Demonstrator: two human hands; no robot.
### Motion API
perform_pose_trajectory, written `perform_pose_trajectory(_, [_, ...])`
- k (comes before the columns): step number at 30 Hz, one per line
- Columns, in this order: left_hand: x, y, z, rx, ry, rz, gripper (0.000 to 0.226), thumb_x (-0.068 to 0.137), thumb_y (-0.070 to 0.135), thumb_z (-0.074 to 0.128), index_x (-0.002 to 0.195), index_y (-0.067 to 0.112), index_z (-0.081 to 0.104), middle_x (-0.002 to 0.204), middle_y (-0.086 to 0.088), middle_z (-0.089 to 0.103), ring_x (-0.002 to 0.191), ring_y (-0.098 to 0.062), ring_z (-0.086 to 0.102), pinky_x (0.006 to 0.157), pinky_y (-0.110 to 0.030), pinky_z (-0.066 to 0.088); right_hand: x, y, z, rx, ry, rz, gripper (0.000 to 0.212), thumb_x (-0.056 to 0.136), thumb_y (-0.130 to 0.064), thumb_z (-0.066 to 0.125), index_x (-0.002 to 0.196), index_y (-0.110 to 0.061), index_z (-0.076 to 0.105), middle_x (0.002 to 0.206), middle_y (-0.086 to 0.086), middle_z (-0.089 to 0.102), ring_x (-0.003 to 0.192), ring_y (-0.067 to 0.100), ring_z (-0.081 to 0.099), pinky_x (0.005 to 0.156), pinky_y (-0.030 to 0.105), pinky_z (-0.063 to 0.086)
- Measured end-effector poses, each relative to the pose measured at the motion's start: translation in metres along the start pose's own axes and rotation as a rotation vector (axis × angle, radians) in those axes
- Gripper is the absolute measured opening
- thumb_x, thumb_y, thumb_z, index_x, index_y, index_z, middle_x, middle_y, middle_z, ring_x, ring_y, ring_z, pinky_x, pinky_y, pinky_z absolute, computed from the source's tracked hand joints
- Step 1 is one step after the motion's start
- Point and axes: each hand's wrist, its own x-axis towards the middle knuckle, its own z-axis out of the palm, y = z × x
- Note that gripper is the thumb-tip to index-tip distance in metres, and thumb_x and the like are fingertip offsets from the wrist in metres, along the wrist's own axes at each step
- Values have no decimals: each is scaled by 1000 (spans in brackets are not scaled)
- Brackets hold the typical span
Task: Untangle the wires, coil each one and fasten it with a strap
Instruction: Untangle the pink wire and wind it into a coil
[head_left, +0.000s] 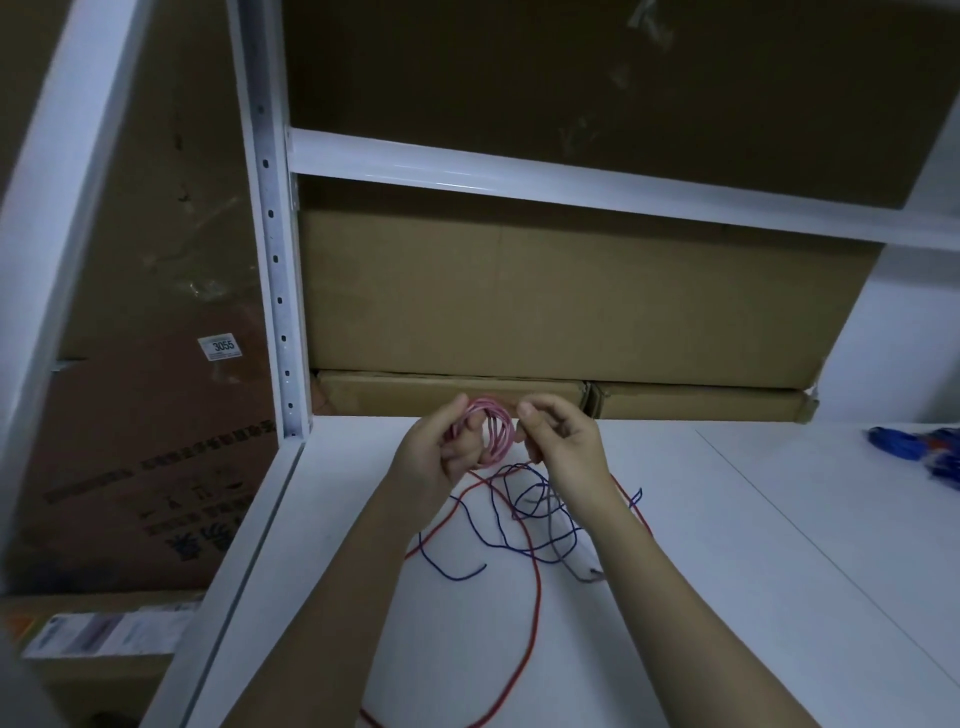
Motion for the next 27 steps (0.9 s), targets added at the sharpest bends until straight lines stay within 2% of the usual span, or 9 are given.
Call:
perform_pose_trajectory(3, [2,5,-1,-125,35,37,41,103,28,25,73,10,46,43,10,25,39,-5,22,59,-25,15,-4,11,0,-60,-27,35,19,98,-14,52,89,-20,67,63,-3,62,56,11,51,56,21,44])
perform_pose_trajectory(6, [7,8,2,-179,103,136,41,105,29,23,75,10,44,46,9,29,41,-5,25,49,-15,29,-14,25,2,-165,-37,59,24,100,-15,47,89,-23,67,58,-5,57,52,10,48,53,20,41])
perform_pose_trajectory(10, [15,2,4,-59,205,292,39,106,22,21,76,10,43,51,9,35,46,-5,33,52,-15,33,-29,39,7,-333,-107,87,21,101,-18,46,93,-23,65,53,-16,53,50,1,46,54,13,36])
perform_pose_trajectory(13, [19,-4,1,144,283,315,35,106,18,22,82,9,46,57,7,42,55,-9,39,63,-20,36,-35,39,13,-620,-267,12,21,101,-26,46,107,-23,66,76,-27,64,70,-1,57,66,16,43])
perform_pose_trajectory(16, [21,-10,-4,414,372,290,29,106,15,27,84,14,46,68,4,49,64,-9,46,71,-18,39,-39,35,14,-895,-323,-164,27,100,-30,44,116,-20,63,97,-2,72,85,18,63,69,30,48])
perform_pose_trajectory(18, [18,-14,-6,585,333,327,25,105,12,28,86,14,44,73,2,51,67,-4,50,72,-11,40,-40,32,12,-950,-338,-255,25,98,-29,44,113,-22,63,87,2,71,78,22,62,62,31,45])
perform_pose_trajectory(21, [13,-19,-12,817,232,383,19,104,9,30,91,3,43,76,0,50,69,-3,49,74,-14,40,-39,28,10,-931,-409,-226,22,95,-31,47,110,-27,63,73,-2,66,64,12,55,60,30,44])
perform_pose_trajectory(24, [10,-23,-20,1036,162,333,18,103,15,33,97,1,42,76,5,52,70,-9,52,73,-27,45,-35,25,7,-821,-432,-131,17,91,-26,56,103,-27,67,56,-15,53,55,1,50,50,14,32])
perform_pose_trajectory(27, [3,-30,-31,1224,139,232,19,103,21,36,103,4,45,78,-3,56,73,-21,56,72,-41,50,-27,22,0,-721,-418,-31,13,88,-19,62,97,-22,71,53,-26,53,53,-6,50,50,8,35])
